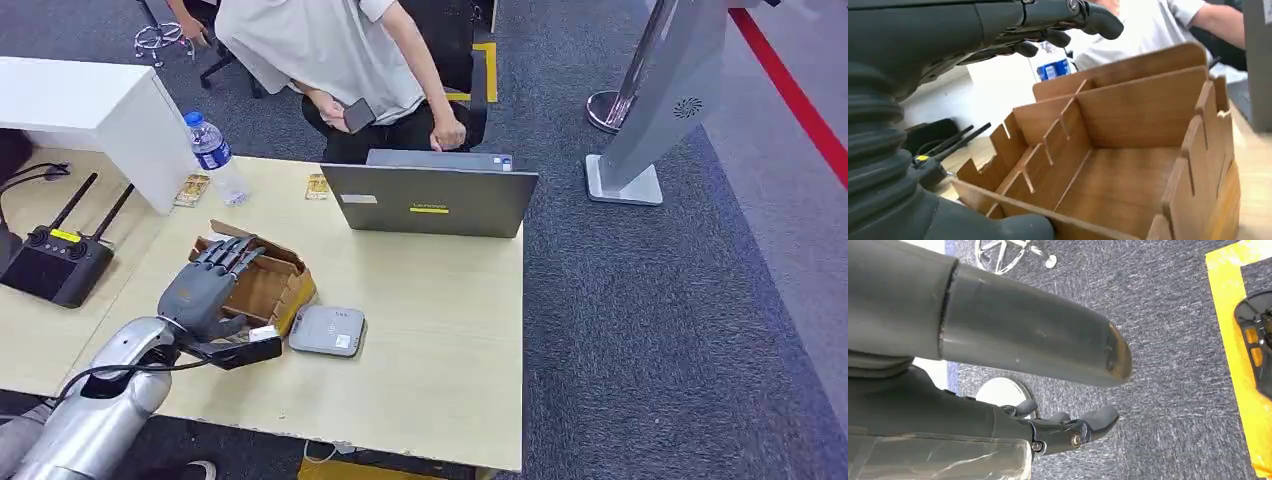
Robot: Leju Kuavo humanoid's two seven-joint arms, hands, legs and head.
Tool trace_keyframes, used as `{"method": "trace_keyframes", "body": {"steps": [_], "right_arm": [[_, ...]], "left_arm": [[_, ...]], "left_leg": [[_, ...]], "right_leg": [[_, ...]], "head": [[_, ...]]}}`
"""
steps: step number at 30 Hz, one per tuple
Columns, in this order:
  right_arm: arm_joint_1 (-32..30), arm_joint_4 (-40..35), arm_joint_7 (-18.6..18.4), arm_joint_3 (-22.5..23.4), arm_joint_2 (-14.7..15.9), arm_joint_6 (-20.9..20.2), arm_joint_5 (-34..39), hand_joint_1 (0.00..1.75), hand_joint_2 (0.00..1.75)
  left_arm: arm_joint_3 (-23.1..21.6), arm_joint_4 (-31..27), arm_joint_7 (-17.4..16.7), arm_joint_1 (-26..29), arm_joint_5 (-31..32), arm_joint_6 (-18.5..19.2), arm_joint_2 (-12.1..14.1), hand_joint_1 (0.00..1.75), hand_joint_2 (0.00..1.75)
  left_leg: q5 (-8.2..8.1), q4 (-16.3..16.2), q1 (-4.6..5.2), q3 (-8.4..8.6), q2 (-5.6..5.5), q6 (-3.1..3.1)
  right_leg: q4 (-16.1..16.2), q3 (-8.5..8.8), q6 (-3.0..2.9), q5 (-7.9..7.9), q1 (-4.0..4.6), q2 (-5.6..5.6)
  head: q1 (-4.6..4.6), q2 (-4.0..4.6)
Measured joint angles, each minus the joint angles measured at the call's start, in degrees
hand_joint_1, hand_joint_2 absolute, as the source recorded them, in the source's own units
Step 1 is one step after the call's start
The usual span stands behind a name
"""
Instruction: Pass the card to the sensor for recognition and then transmit it.
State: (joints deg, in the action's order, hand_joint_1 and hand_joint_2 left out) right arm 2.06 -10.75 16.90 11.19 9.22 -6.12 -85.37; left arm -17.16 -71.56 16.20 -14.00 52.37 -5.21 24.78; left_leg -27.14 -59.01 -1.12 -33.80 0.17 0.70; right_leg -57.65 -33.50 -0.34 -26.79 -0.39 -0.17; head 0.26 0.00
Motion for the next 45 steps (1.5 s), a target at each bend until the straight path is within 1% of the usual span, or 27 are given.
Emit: {"method": "trace_keyframes", "body": {"steps": [3,5,9,16,18,21,23,25,31,33,36,37,38,41,42,45], "right_arm": [[0.0,0.0,0.0,0.4,0.0,0.1,-0.1,0.0,0.0],[0.0,0.0,0.0,0.7,0.0,0.1,-0.3,0.0,0.0],[0.0,0.0,0.0,0.9,0.0,0.1,-0.8,0.0,0.0],[0.0,0.0,0.0,0.9,0.0,0.1,-0.7,0.0,0.0],[0.0,0.0,0.0,0.9,0.0,0.2,-0.7,0.0,0.0],[0.0,0.0,-0.1,1.0,0.0,0.5,-1.0,0.0,0.0],[0.0,0.0,-0.3,1.1,0.0,0.6,-1.0,0.0,0.0],[0.0,0.0,-0.4,1.1,0.0,0.6,-1.0,0.0,0.0],[0.0,0.0,-0.5,1.3,0.0,0.6,-1.1,0.0,0.0],[0.0,0.0,-0.5,1.3,0.0,0.7,-1.2,0.0,0.0],[0.0,0.0,-0.5,1.4,0.0,0.7,-1.4,0.0,0.0],[0.0,0.0,-0.5,1.4,0.0,0.7,-1.4,0.0,0.0],[0.0,0.0,-0.5,1.5,0.0,0.7,-1.4,0.0,0.0],[0.0,0.0,-0.5,1.9,0.0,0.7,-1.5,0.0,0.0],[0.0,0.0,-0.5,2.0,0.0,0.7,-1.5,0.0,0.0],[0.0,0.0,-0.5,2.1,0.0,0.3,-1.6,0.0,0.0]], "left_arm": [[0.6,-0.2,0.5,0.7,0.5,-4.2,-1.4,0.0,1.75],[0.9,-0.5,0.7,1.1,0.7,-5.6,-2.3,0.0,1.75],[1.5,-0.6,0.7,1.3,0.9,-5.8,-3.5,0.0,1.75],[1.8,-0.7,0.8,1.6,1.0,-6.3,-4.3,0.0,1.75],[2.4,-1.1,1.8,2.0,1.7,-10.0,-5.0,0.0,1.75],[4.0,-2.7,3.5,2.7,3.3,-19.7,-6.9,0.0,1.75],[4.6,-3.8,4.4,3.3,3.4,-22.5,-7.9,0.0,1.75],[4.7,-4.8,5.0,3.8,3.3,-22.5,-8.4,0.0,1.75],[4.9,-7.1,6.1,5.4,3.3,-22.4,-8.9,0.0,1.75],[4.9,-8.0,6.4,5.9,3.7,-22.9,-9.1,0.0,1.75],[5.0,-9.1,6.8,6.7,4.4,-24.8,-9.4,0.0,1.75],[4.9,-9.6,6.9,7.0,4.8,-25.0,-9.5,0.0,1.75],[4.9,-10.0,7.4,7.3,4.7,-24.4,-9.5,0.0,1.75],[4.9,-11.9,10.0,9.2,3.7,-21.4,-8.0,0.0,1.75],[4.6,-12.6,11.2,10.0,3.2,-20.6,-7.1,0.0,1.75],[3.5,-15.9,16.3,12.9,0.9,-18.5,-3.4,0.0,1.75]], "left_leg": [[0.0,0.0,0.01,0.0,0.0,0.0],[0.0,0.0,0.01,-0.01,-0.01,0.0],[0.0,0.0,0.01,-0.01,0.0,0.0],[0.0,0.0,0.0,0.0,0.0,0.0],[0.0,0.0,0.0,0.0,0.0,0.0],[0.0,0.0,0.01,-0.02,-0.01,0.0],[-0.01,0.0,0.02,-0.02,0.0,-0.01],[-0.03,0.0,0.02,-0.02,0.0,-0.03],[-0.02,0.0,0.01,-0.01,0.0,-0.03],[-0.02,0.0,0.01,0.0,0.0,-0.03],[-0.02,0.0,0.01,-0.01,0.0,-0.03],[-0.02,0.0,0.01,-0.02,0.0,-0.03],[-0.02,0.0,0.01,-0.02,0.0,-0.03],[-0.03,0.0,0.01,-0.01,0.05,-0.03],[-0.03,0.0,0.01,-0.02,0.05,-0.03],[-0.03,0.0,0.0,-0.01,0.05,-0.03]], "right_leg": [[0.0,0.0,0.0,0.0,0.0,0.0],[0.0,0.0,0.0,0.0,0.0,0.01],[0.0,0.0,0.01,0.0,-0.01,0.0],[0.0,0.0,0.0,0.0,0.0,0.0],[0.0,0.0,0.0,0.0,0.0,0.0],[0.0,0.01,0.01,0.0,0.0,0.01],[0.0,0.01,0.01,0.0,0.0,0.01],[0.0,0.01,0.01,0.0,0.0,0.01],[0.0,0.0,0.01,0.0,-0.01,0.01],[0.0,0.0,0.01,0.0,0.0,0.01],[0.0,0.01,0.01,0.0,0.0,0.01],[0.0,0.01,0.01,0.0,0.0,0.01],[0.0,0.01,0.01,0.0,0.0,0.01],[0.0,-0.01,0.01,0.0,0.0,-0.04],[0.0,-0.01,0.01,-0.01,0.0,-0.04],[0.0,-0.03,0.02,-0.05,0.0,-0.05]], "head": [[0.0,0.0],[-0.02,0.0],[-0.02,0.0],[0.0,0.0],[0.0,0.0],[0.0,0.0],[0.0,0.0],[-0.02,0.0],[0.0,0.0],[0.0,0.0],[0.0,0.0],[0.0,0.0],[-0.02,0.0],[0.0,0.0],[-0.02,0.0],[0.0,0.0]]}}
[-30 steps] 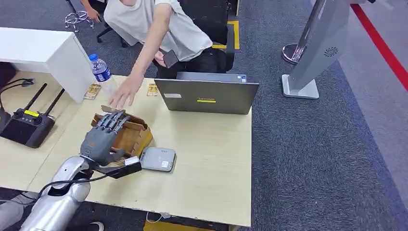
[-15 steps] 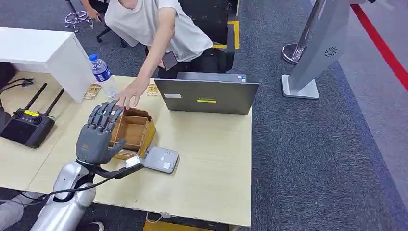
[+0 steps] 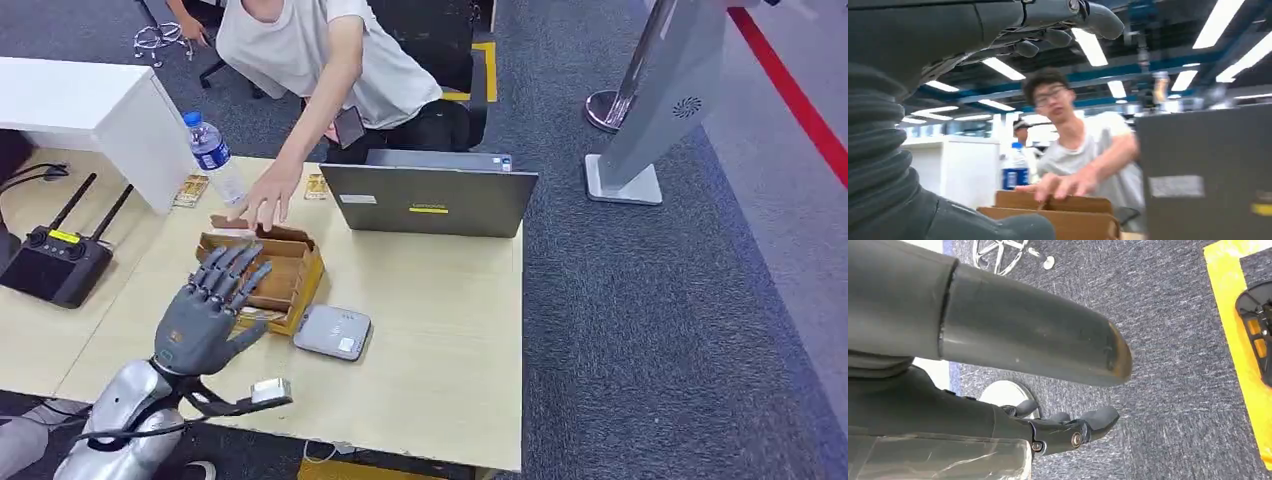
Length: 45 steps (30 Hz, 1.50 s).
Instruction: Pass the card to the sensor for recognition and then transmit it.
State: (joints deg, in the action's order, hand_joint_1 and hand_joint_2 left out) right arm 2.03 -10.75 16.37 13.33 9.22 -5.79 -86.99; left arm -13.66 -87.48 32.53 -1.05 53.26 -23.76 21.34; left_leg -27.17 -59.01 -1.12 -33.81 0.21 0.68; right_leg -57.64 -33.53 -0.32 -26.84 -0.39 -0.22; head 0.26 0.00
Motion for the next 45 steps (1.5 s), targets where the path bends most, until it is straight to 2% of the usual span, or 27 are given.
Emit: {"method": "trace_keyframes", "body": {"steps": [3,8,10,11,12,14,16,21,24,31,40,42,43,45], "right_arm": [[0.1,0.0,0.0,0.0,0.1,-0.4,-0.1,0.0,0.0],[0.7,0.0,0.1,0.0,0.1,-1.3,-0.2,0.0,0.0],[0.7,0.0,0.1,0.0,0.2,-1.4,-0.2,0.0,0.0],[0.7,0.0,0.1,0.0,0.2,-1.4,-0.2,0.0,0.0],[0.7,0.0,0.1,0.0,0.2,-1.3,-0.2,0.0,0.0],[0.7,0.0,0.1,0.0,0.2,-1.2,-0.1,0.0,0.0],[0.7,0.0,0.1,0.0,0.2,-0.9,-0.2,0.0,0.0],[0.8,0.0,0.1,0.0,0.1,-0.6,-0.2,0.0,0.0],[0.6,0.0,0.1,0.0,0.1,-0.5,-0.2,0.0,0.0],[0.6,0.0,0.0,0.0,0.1,-0.4,-0.2,0.0,0.0],[0.6,0.0,0.0,0.0,0.1,-0.4,-0.2,0.0,0.0],[0.6,0.0,0.0,0.0,0.1,-0.4,-0.2,0.0,0.0],[0.6,0.0,0.0,0.0,0.1,-0.4,-0.2,0.0,0.0],[0.6,0.0,-0.3,0.0,0.1,-0.3,-0.3,0.0,0.0]], "left_arm": [[-1.1,-2.3,2.4,1.8,-1.7,3.7,2.9,0.0,1.75],[-2.3,-3.7,4.1,2.8,-5.7,15.3,9.2,0.0,1.75],[-2.3,-3.8,2.8,3.0,-6.4,18.7,11.7,0.0,1.75],[-2.3,-3.8,2.3,3.0,-6.5,19.2,12.6,0.0,1.75],[-2.3,-3.8,0.4,2.9,-5.6,19.6,13.7,0.0,1.75],[-2.3,-3.3,-3.8,1.8,-2.7,19.1,13.9,0.0,1.75],[-2.3,-1.8,-6.6,0.2,-0.1,17.3,13.3,0.0,1.75],[-2.4,4.5,-10.8,-5.4,4.5,10.1,9.1,0.0,1.75],[-2.4,6.4,-11.4,-7.0,5.1,8.6,7.4,0.0,1.75],[-2.4,9.2,-11.5,-9.0,5.4,8.7,4.9,0.0,1.75],[-3.2,10.7,-10.1,-9.9,4.7,8.9,3.7,0.0,1.75],[-3.2,10.6,-9.7,-9.8,4.8,6.7,3.5,0.0,1.75],[-3.2,10.5,-9.2,-9.5,4.9,4.1,3.3,0.0,1.75],[-3.2,9.5,-7.2,-8.5,5.5,-5.3,2.1,0.0,1.75]], "left_leg": [[0.0,0.0,0.0,-0.01,-0.03,0.0],[0.01,0.0,-0.02,0.01,-0.01,0.01],[0.03,0.0,-0.03,0.01,-0.02,0.04],[0.03,0.0,-0.04,0.01,-0.04,0.04],[0.03,0.0,-0.03,0.02,-0.05,0.04],[0.04,0.0,-0.02,0.0,-0.14,0.03],[0.03,0.0,-0.01,0.01,-0.14,0.03],[0.05,0.0,0.02,0.02,-0.15,0.01],[0.04,0.0,0.02,0.03,-0.13,0.01],[0.04,0.0,0.01,0.01,-0.13,0.02],[0.04,0.0,0.0,0.01,-0.13,0.02],[0.04,0.0,0.0,0.01,-0.12,0.02],[0.04,0.0,0.01,0.01,-0.12,0.02],[0.03,0.0,0.03,-0.01,-0.13,0.01]], "right_leg": [[0.0,0.01,0.01,-0.03,0.01,0.04],[0.0,0.01,0.0,-0.02,0.02,0.02],[0.0,0.03,0.0,-0.02,0.02,0.03],[0.0,0.02,0.0,-0.02,0.03,0.04],[0.0,0.02,0.0,-0.02,0.02,0.05],[0.0,0.03,0.0,-0.02,0.02,0.14],[0.0,0.04,0.0,-0.01,0.02,0.13],[0.0,0.08,0.02,0.03,0.01,0.15],[0.0,0.06,0.01,0.05,0.01,0.11],[0.0,0.02,0.0,0.04,0.01,0.11],[0.0,0.03,0.0,0.04,0.01,0.11],[0.0,0.03,0.0,0.04,0.01,0.11],[0.0,0.03,0.0,0.04,0.01,0.11],[0.0,0.04,0.02,0.02,0.0,0.12]], "head": [[-0.02,0.0],[0.02,0.0],[-0.02,0.0],[0.0,0.0],[0.0,0.0],[0.0,0.0],[0.02,0.0],[0.0,0.0],[0.0,0.0],[0.0,0.0],[-0.02,0.0],[0.0,0.0],[0.0,0.0],[0.0,0.0]]}}
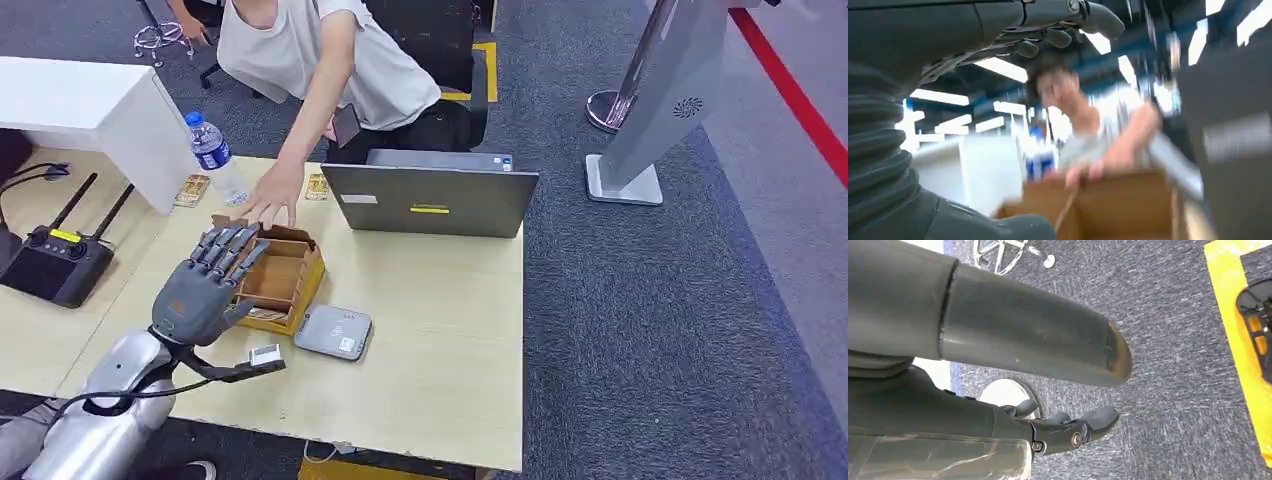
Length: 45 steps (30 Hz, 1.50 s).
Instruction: Pass the card to the sensor for recognition and then transmit it.
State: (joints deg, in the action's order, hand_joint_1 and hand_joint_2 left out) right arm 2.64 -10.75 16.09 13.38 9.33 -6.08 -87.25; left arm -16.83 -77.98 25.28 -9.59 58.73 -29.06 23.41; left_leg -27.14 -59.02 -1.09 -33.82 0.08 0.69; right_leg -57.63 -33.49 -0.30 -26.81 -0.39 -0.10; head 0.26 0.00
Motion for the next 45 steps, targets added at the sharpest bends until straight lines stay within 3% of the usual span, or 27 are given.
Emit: {"method": "trace_keyframes", "body": {"steps": [2,3,9,12,18,22,28,34,40,45], "right_arm": [[0.1,0.0,-0.1,0.0,0.0,0.1,0.0,0.0,0.0],[0.1,0.0,-0.1,0.0,0.0,0.1,0.0,0.0,0.0],[0.1,0.0,-0.2,0.0,0.0,0.1,0.0,0.0,0.0],[0.0,0.0,-0.2,0.1,0.0,0.0,0.0,0.0,0.0],[-0.1,0.0,0.2,0.3,0.0,-0.1,0.0,0.0,0.0],[-0.1,0.0,0.3,0.4,0.0,-0.2,0.0,0.0,0.0],[-0.1,0.0,0.3,0.4,0.0,-0.3,0.0,0.0,0.0],[0.0,0.0,0.2,0.4,0.0,-0.2,0.0,0.0,0.0],[0.0,0.0,0.2,0.4,0.0,-0.7,0.0,0.0,0.0],[0.0,0.0,0.2,0.4,0.0,-0.8,0.0,0.0,0.0]], "left_arm": [[0.0,-1.9,1.3,1.5,0.5,-6.4,-1.6,0.0,1.75],[0.0,-2.6,1.5,2.2,0.9,-7.2,-2.0,0.0,1.75],[0.0,-5.4,1.5,5.0,1.2,-6.8,-2.9,0.0,1.75],[-0.1,-5.7,1.9,5.6,0.0,0.5,-2.1,0.0,1.75],[-0.7,-7.5,2.8,8.4,-4.7,16.5,4.8,0.0,1.75],[-0.7,-7.4,1.3,8.0,-5.4,20.8,7.4,0.0,1.75],[-0.9,-6.4,-0.3,6.2,-4.7,21.5,8.0,0.0,1.75],[-0.9,-1.3,-6.4,1.8,2.0,13.3,4.4,0.0,1.75],[-1.0,4.0,-5.4,-1.9,2.3,13.0,1.2,0.0,1.75],[-1.0,5.7,-5.3,-2.9,2.1,13.2,0.1,0.0,1.75]], "left_leg": [[-0.03,0.0,0.02,0.0,0.0,-0.03],[-0.05,0.0,0.03,0.0,0.01,-0.06],[-0.06,0.0,0.01,0.0,0.0,-0.07],[-0.06,0.0,-0.03,0.01,0.03,-0.06],[-0.05,0.0,-0.06,0.03,0.13,-0.04],[-0.05,0.0,-0.06,0.01,0.1,-0.05],[-0.05,0.0,-0.01,0.02,0.1,-0.05],[-0.04,0.0,0.0,0.02,0.0,-0.06],[-0.04,0.0,-0.01,0.04,0.07,-0.06],[-0.05,0.0,-0.02,0.03,0.07,-0.05]], "right_leg": [[0.0,0.01,0.01,-0.01,0.0,0.0],[0.0,0.01,0.02,-0.02,0.0,0.0],[0.0,0.01,0.03,-0.02,-0.01,0.01],[0.0,0.02,0.02,-0.02,0.0,0.0],[0.0,-0.02,-0.02,-0.03,0.02,-0.1],[0.0,-0.01,-0.01,-0.04,0.02,-0.06],[0.0,0.01,0.01,-0.02,0.01,-0.07],[0.0,0.04,0.01,-0.02,0.0,0.03],[0.0,0.02,-0.01,0.0,0.0,-0.03],[0.0,0.0,-0.01,-0.01,0.0,-0.03]], "head": [[-0.02,0.0],[-0.02,0.0],[0.0,0.0],[-0.02,0.0],[0.0,0.0],[0.0,0.0],[-0.02,0.0],[0.0,0.0],[0.0,0.0],[0.0,0.0]]}}
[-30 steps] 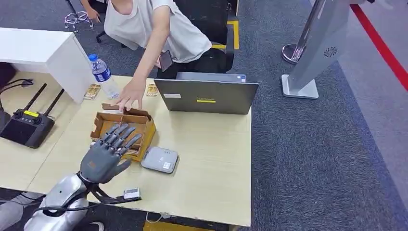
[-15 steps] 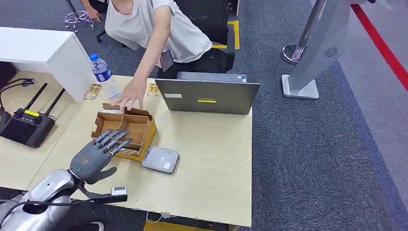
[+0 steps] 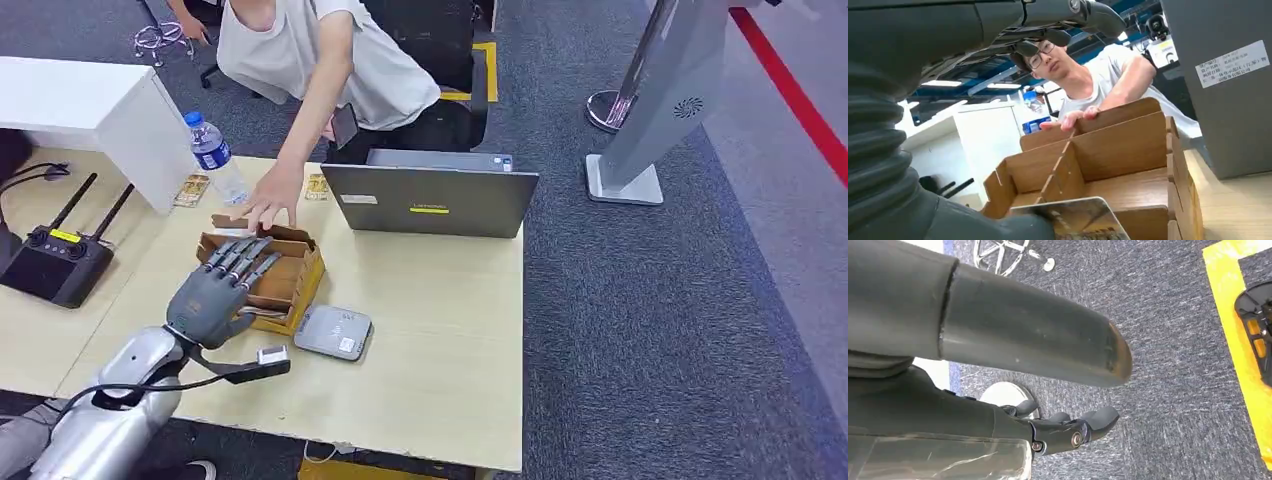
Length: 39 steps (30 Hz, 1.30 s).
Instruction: Pass the card to the sensor for recognition and then transmit it.
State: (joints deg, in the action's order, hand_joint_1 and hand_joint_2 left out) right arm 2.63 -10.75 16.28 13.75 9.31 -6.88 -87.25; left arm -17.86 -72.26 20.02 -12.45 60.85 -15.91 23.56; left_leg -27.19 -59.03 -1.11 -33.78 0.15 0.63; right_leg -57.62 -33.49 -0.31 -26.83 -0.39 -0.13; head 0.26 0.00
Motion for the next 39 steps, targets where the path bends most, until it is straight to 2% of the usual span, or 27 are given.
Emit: {"method": "trace_keyframes", "body": {"steps": [13,14,20,25,33,35,39], "right_arm": [[0.0,0.0,-0.3,0.0,0.0,-0.2,0.0,0.0,0.0],[0.0,0.0,-0.3,0.0,0.0,-0.2,0.0,0.0,0.0],[0.0,0.0,-0.2,0.0,0.0,-0.2,0.0,0.0,0.0],[0.0,0.0,-0.2,0.0,0.0,-0.2,0.0,0.0,0.0],[0.0,0.0,-0.2,-0.1,0.0,-0.1,0.0,0.0,0.0],[0.0,0.0,-0.2,-0.1,0.0,-0.1,0.0,0.0,0.0],[0.1,0.0,-0.3,-0.2,0.0,0.2,0.0,0.0,0.0]], "left_arm": [[-0.7,2.0,1.0,-0.5,-1.3,2.1,-1.0,0.0,1.75],[-0.7,2.0,1.1,-0.6,-1.4,2.2,-1.0,1.75,1.75],[-1.4,2.6,1.7,-0.7,-3.5,6.4,-0.2,1.75,1.75],[-1.7,3.1,2.5,-0.7,-4.6,7.0,1.0,1.75,1.75],[-1.9,3.6,3.0,-0.7,-5.1,6.6,1.2,1.75,1.75],[-1.9,3.6,3.9,-0.6,-5.5,5.4,1.2,1.75,1.75],[-1.9,3.4,6.0,0.0,-6.0,-1.2,0.4,1.75,1.75]], "left_leg": [[0.0,0.0,0.0,0.0,0.0,0.0],[0.0,0.0,0.0,0.0,0.0,0.0],[0.0,0.0,-0.01,-0.01,0.02,0.0],[0.0,0.0,-0.01,-0.02,0.0,0.0],[0.0,0.0,0.0,-0.02,0.0,0.0],[0.0,0.0,0.0,-0.02,0.0,0.0],[0.0,0.0,0.0,-0.01,0.01,0.0]], "right_leg": [[0.0,0.0,0.0,0.0,0.0,0.0],[0.0,0.0,0.0,0.0,0.0,0.0],[0.0,-0.01,0.0,0.0,0.0,-0.02],[0.0,0.0,0.0,0.0,0.0,-0.01],[0.0,0.01,0.0,0.0,0.0,-0.01],[0.0,0.01,0.0,0.0,0.0,-0.01],[0.0,0.01,0.0,0.0,0.0,-0.02]], "head": [[0.0,0.0],[0.0,0.0],[0.0,0.0],[-0.02,0.0],[0.0,0.0],[0.0,0.0],[0.0,0.0]]}}
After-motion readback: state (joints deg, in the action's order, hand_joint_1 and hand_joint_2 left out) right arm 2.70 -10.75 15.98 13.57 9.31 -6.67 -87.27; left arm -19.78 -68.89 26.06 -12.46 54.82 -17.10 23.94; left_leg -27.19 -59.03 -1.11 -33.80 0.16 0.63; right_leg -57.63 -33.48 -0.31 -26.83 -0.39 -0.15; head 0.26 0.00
